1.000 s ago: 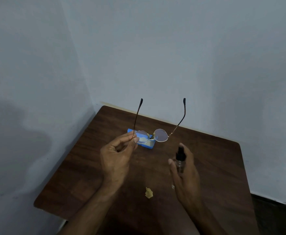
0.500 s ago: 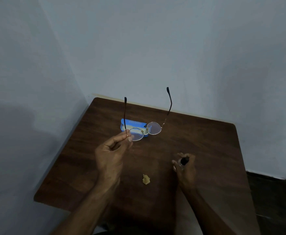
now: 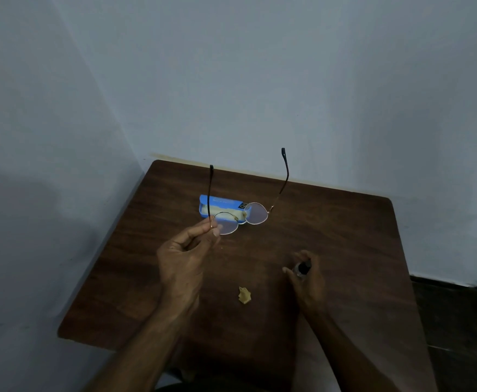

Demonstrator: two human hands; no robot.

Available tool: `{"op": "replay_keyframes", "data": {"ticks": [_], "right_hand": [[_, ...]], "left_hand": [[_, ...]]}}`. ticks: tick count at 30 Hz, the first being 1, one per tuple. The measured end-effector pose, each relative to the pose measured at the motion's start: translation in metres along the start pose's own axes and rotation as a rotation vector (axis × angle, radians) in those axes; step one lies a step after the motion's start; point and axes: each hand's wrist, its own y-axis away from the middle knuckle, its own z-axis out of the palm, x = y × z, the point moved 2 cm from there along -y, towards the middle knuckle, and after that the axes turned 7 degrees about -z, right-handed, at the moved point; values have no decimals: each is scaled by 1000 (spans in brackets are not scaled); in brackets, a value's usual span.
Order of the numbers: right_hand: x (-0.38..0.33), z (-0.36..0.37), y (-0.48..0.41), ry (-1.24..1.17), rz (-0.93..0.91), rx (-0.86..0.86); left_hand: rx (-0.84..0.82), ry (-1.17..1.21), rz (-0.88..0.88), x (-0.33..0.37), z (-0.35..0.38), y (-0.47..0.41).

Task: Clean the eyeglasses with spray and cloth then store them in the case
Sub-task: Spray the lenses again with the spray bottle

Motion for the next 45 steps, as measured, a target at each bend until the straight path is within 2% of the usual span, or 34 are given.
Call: {"op": "replay_keyframes", "data": {"ticks": [3, 6, 9, 11, 13, 18, 22, 27, 34, 37, 40, 42, 45], "right_hand": [[1, 0, 3, -6, 18, -19], [-4, -2, 15, 62, -47, 4], [-13, -3, 35, 250, -311, 115], [-27, 5, 50, 319, -498, 103], [-42, 18, 59, 395, -592, 60], [-56, 28, 51, 470, -434, 68], [-37, 20, 40, 481, -429, 56], [-16, 32, 32, 519, -224, -301], [-20, 54, 19, 697, -302, -440], [-18, 51, 13, 558, -207, -398], [-14, 43, 13, 239, -133, -223], [-14, 37, 17, 134, -130, -74], [-14, 31, 21, -7, -77, -16]], "left_hand": [[0, 20, -20, -2, -1, -2], [-5, 30, -31, -2, -4, -6], [-12, 54, -57, -2, -8, -10], [-23, 59, -80, -2, -9, -11], [-30, 66, -90, 0, -7, -11], [-43, 126, -103, 9, -5, -6], [-57, 125, -93, 12, -11, -3], [-47, 107, -105, 10, -19, -2], [-37, 121, -116, 12, -25, 1], [-21, 127, -106, 15, -27, 1], [-12, 107, -89, 18, -33, -1], [-7, 98, -81, 18, -36, -2], [-10, 93, -80, 18, -37, -3]]}}
